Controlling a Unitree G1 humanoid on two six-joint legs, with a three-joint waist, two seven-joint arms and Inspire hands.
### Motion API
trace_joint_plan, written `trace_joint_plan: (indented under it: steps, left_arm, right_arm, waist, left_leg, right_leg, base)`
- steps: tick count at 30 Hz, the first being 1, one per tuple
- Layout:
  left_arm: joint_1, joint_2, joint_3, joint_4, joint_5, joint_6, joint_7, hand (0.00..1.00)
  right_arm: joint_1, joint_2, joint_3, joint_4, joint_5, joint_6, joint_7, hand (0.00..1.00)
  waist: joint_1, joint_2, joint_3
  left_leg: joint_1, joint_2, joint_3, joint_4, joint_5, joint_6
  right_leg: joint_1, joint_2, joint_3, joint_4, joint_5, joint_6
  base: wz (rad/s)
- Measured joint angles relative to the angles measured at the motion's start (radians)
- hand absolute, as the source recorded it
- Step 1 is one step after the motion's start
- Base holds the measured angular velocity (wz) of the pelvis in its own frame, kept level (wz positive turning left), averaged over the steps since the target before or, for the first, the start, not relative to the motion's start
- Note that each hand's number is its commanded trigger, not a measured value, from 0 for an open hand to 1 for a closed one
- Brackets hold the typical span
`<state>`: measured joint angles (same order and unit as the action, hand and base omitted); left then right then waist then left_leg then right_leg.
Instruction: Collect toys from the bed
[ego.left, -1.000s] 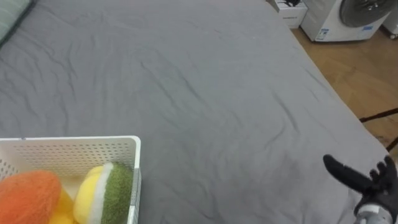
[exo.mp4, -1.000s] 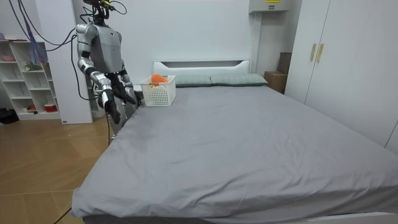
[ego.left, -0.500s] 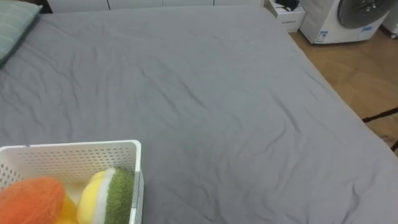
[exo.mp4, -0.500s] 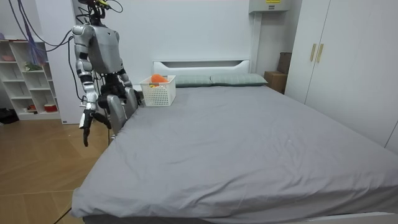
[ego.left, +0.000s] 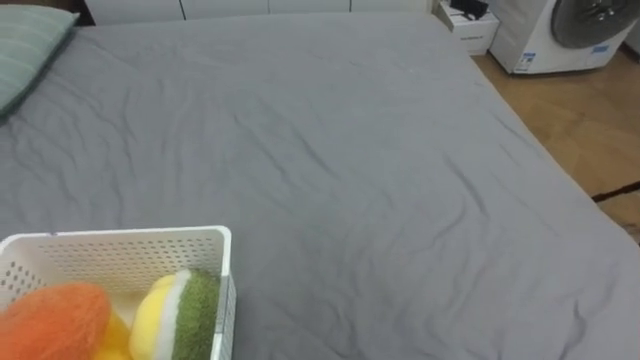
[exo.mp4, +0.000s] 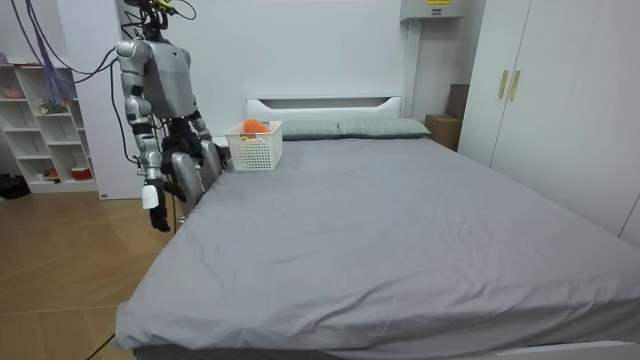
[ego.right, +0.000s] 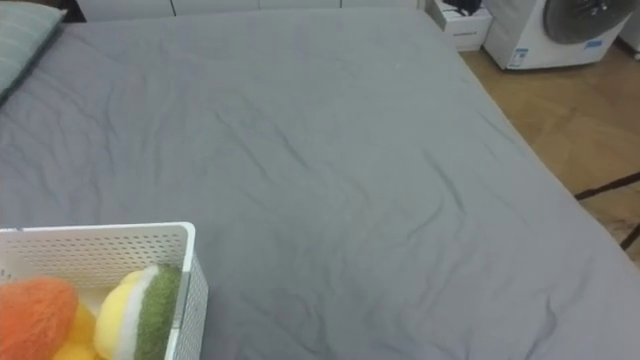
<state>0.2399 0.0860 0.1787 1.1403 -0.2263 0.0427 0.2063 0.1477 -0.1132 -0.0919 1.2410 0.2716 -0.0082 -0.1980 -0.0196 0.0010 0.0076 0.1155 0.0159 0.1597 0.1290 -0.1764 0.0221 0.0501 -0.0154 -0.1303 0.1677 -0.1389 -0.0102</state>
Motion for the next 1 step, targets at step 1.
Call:
trace_joint_plan:
  steps: [1]
  left_arm:
    - [-0.001, 0.0, -0.001, 0.0, 0.0, 0.0, 0.0, 0.0]
  right_arm:
    - [-0.007, 0.002, 0.013, 0.002, -0.01, 0.002, 0.008, 0.0]
  waist:
    - [0.0, 0.0, -0.0004]
  left_leg:
    - [0.001, 0.0, -0.002, 0.0, 0.0, 0.0]
  right_leg:
    - [0.002, 0.0, -0.004, -0.001, 0.0, 0.0]
  base:
    - [0.08]
